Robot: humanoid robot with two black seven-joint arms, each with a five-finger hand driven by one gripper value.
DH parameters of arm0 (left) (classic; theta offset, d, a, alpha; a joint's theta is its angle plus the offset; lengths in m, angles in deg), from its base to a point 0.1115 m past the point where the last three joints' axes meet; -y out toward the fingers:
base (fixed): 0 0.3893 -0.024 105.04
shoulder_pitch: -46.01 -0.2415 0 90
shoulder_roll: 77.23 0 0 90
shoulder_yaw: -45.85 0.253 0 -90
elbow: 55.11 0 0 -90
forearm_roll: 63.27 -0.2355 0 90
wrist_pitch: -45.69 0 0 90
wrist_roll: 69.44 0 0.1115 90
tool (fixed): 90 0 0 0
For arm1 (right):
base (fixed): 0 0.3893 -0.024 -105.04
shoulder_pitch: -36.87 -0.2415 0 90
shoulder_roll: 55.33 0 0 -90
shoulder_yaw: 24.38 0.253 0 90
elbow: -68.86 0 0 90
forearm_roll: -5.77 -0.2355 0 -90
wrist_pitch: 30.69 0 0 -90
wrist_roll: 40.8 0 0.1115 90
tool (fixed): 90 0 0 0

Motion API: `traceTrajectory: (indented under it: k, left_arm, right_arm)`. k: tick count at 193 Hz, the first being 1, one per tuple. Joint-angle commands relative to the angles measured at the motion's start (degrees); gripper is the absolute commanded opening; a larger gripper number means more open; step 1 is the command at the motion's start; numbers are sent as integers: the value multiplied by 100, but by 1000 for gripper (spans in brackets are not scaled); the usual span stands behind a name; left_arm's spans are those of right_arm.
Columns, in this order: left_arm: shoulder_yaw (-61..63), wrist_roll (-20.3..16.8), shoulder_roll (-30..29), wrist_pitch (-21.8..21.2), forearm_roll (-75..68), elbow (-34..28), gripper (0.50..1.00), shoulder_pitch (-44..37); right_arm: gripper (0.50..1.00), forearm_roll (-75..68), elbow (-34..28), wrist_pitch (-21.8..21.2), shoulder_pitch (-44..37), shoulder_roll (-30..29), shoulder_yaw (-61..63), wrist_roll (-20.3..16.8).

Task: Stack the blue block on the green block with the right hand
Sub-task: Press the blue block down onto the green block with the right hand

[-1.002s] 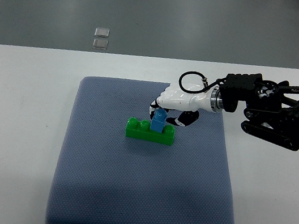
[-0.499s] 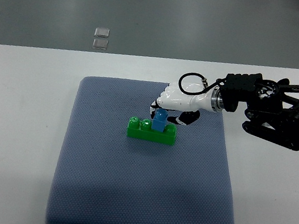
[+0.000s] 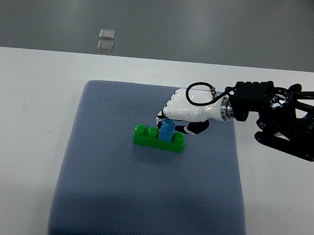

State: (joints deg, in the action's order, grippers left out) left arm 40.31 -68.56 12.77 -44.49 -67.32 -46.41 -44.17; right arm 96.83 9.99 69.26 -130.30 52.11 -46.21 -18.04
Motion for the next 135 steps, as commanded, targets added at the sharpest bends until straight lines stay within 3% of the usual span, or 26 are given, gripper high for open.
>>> traceTrajectory:
  k: [1,135]
  left_arm:
    - [0,0,0,0,1,0,1000,0]
    - [0,0,0,0,1,0,1000,0]
  right_arm:
    - [535,87,-11,77,18,-13,-40,-8]
    - [527,614,6,297,-9,102,-163,-17]
